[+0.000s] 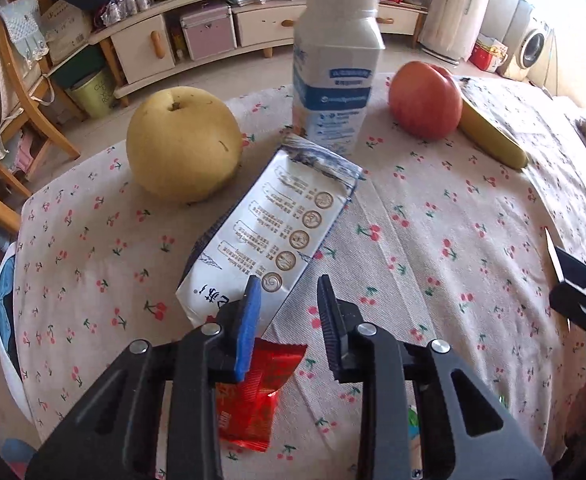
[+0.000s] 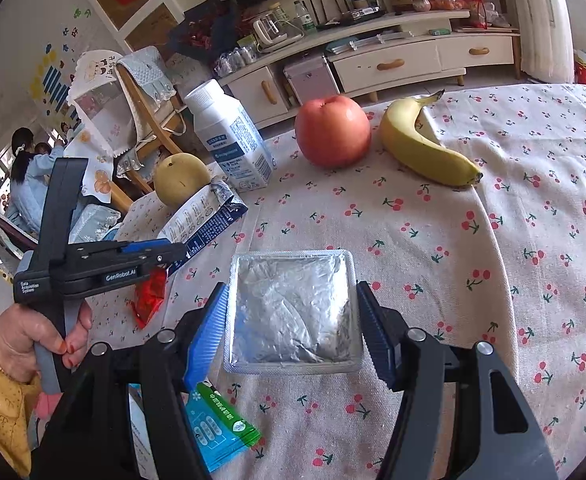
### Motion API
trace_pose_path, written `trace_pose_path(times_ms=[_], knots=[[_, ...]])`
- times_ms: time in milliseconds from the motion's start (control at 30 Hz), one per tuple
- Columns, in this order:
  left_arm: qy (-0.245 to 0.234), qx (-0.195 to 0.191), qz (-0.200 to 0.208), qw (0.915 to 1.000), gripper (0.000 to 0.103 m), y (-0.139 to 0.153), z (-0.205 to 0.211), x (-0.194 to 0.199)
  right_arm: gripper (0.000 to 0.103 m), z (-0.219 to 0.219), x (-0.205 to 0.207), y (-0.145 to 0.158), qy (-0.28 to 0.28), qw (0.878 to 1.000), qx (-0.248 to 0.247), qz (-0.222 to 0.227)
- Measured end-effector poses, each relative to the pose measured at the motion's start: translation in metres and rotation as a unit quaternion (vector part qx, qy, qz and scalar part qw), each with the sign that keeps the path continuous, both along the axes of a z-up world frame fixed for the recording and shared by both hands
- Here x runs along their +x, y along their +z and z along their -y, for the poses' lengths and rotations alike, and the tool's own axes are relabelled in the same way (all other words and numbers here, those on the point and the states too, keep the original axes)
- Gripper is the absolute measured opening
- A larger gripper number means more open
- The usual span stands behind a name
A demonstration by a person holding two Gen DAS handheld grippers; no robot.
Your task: Collect trash
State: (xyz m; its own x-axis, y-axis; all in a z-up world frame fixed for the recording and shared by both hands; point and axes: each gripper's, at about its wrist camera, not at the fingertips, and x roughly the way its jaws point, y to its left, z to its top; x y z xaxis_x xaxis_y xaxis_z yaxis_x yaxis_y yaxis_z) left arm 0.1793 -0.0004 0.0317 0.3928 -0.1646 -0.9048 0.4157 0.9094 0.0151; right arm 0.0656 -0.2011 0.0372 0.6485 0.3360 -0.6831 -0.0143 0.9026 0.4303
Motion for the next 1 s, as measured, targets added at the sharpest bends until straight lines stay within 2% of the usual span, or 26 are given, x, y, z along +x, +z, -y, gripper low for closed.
trace_pose_path(times_ms=[100, 167, 233, 267, 400, 467, 600, 667, 700, 733, 800, 1000], knots=[[-0.028, -0.008, -0.013, 0.9995, 0.031, 0.004, 0.004, -0.009, 0.064, 0.001, -0.001, -0.001, -0.001, 1.0, 0.001, -0.002], [-0.031, 0.002, 0.009, 0.9995, 0.036, 0.01, 0.005, -0.013, 0.064, 0.0, -0.001, -0.001, 0.001, 1.0, 0.0, -0.002], [-0.03, 0.024, 0.031, 0.9988, 0.06, 0.012, 0.005, -0.01, 0.064, 0.0, -0.001, -0.001, 0.002, 1.0, 0.0, -0.001], [-0.028, 0.034, 0.037, 0.9983, 0.065, 0.011, 0.004, -0.005, 0.064, -0.001, -0.001, -0.001, 0.002, 1.0, 0.001, -0.002], [-0.031, 0.065, 0.05, 0.9961, 0.069, 0.004, 0.005, 0.013, 0.064, -0.003, 0.0, -0.002, 0.006, 1.0, 0.0, -0.006], [-0.028, 0.059, 0.033, 0.9973, 0.069, -0.004, 0.006, 0.021, 0.064, -0.004, 0.0, -0.002, 0.008, 1.0, -0.002, -0.007], [-0.025, 0.068, 0.039, 0.9966, 0.068, -0.011, 0.008, 0.016, 0.064, -0.004, 0.003, -0.002, 0.011, 1.0, -0.002, -0.008], [-0.012, 0.061, 0.036, 0.9974, 0.065, -0.01, 0.005, 0.013, 0.064, -0.005, 0.004, -0.003, 0.015, 1.0, 0.0, -0.01], [-0.003, 0.059, 0.037, 0.9976, 0.059, -0.007, 0.003, 0.012, 0.064, -0.006, 0.004, -0.003, 0.018, 1.0, 0.0, -0.012], [0.006, 0.049, 0.026, 0.9985, 0.059, -0.006, 0.0, 0.01, 0.064, -0.007, 0.005, -0.004, 0.023, 1.0, -0.001, -0.013], [0.016, 0.03, 0.009, 0.9994, 0.058, -0.005, -0.005, 0.003, 0.064, -0.011, 0.005, -0.005, 0.031, 0.999, -0.003, -0.016], [0.009, 0.026, -0.005, 0.9996, 0.052, 0.002, -0.005, -0.038, 0.064, -0.022, 0.003, -0.008, 0.056, 0.998, 0.001, -0.025]])
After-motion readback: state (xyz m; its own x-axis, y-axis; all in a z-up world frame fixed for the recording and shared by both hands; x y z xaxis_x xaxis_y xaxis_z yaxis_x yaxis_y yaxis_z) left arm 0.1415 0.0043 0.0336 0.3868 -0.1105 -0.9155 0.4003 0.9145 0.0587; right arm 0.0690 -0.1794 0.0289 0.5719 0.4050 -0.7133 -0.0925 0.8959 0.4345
